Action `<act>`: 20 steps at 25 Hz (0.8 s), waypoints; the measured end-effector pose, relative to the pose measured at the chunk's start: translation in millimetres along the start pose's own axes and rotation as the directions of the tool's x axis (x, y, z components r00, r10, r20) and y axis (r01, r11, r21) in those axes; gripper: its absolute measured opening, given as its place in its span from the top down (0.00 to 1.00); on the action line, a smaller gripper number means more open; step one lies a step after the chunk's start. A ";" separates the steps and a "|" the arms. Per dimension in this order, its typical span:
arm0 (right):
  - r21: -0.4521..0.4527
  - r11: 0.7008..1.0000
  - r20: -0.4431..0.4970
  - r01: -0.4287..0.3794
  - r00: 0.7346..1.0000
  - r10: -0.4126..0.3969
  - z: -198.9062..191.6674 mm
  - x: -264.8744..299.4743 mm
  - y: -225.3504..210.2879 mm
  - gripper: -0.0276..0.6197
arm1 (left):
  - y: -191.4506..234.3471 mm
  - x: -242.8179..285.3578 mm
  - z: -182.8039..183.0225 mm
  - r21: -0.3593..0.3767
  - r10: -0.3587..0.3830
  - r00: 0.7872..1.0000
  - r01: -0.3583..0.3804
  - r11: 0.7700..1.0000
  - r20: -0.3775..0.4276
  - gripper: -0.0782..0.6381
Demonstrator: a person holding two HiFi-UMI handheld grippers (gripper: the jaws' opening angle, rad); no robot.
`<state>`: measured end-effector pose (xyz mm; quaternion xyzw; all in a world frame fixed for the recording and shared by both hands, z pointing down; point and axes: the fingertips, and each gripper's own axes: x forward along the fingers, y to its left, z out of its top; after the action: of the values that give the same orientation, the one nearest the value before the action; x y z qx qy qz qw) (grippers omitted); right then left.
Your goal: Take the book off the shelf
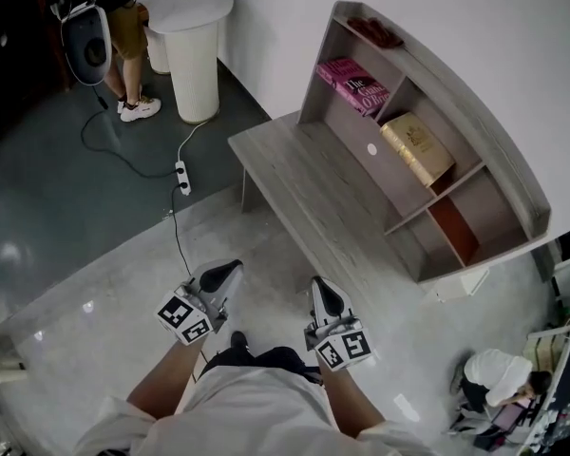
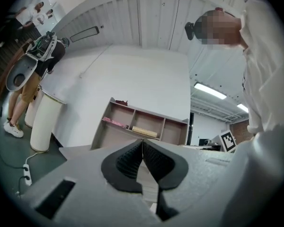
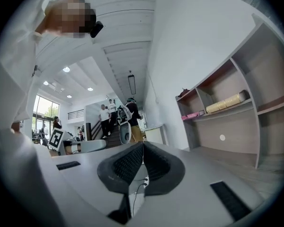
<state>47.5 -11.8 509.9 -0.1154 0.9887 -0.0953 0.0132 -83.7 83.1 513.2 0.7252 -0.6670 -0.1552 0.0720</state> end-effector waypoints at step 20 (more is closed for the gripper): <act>0.141 0.973 0.163 0.182 0.965 -0.204 45.5 82.5 -139.3 0.93 | 72.0 190.9 28.2 -0.057 -0.274 0.959 0.271 0.961 -0.065 0.87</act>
<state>0.8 -172.3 491.6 -0.2180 0.9597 -0.1472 0.0984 -148.9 -110.1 484.4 0.8133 -0.5539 -0.1530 0.0911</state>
